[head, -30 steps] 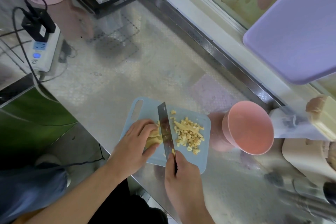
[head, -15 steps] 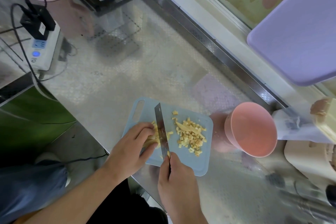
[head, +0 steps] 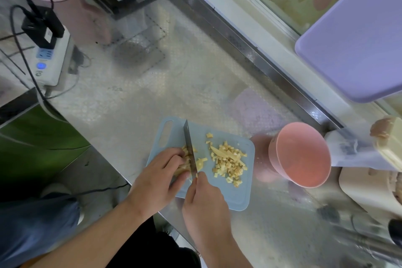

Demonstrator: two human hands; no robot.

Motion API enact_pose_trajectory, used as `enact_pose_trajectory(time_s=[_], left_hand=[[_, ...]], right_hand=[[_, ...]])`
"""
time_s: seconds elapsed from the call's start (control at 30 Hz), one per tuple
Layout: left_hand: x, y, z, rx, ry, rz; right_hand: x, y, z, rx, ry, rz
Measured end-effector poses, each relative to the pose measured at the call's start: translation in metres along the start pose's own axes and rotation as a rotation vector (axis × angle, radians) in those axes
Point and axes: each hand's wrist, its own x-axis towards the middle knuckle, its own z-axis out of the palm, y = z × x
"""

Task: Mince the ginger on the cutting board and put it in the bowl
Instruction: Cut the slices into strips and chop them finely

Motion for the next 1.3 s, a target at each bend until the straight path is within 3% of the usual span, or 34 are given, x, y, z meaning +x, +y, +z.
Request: enact_pose_trajectory(time_s=[0.43, 0.8, 1.3], left_hand=[[0.002, 0.001, -0.005, 0.096, -0.069, 0.057], [0.021, 0.003, -0.001, -0.004, -0.09, 0.009], [0.015, -0.003, 0.007, -0.069, 0.053, 0.033]], right_hand=[[0.01, 0.011, 0.003, 0.101, 0.06, -0.003], [0.002, 0.022, -0.017, 0.166, 0.123, 0.047], [-0.008, 0.004, -0.012, 0.093, 0.046, 0.006]])
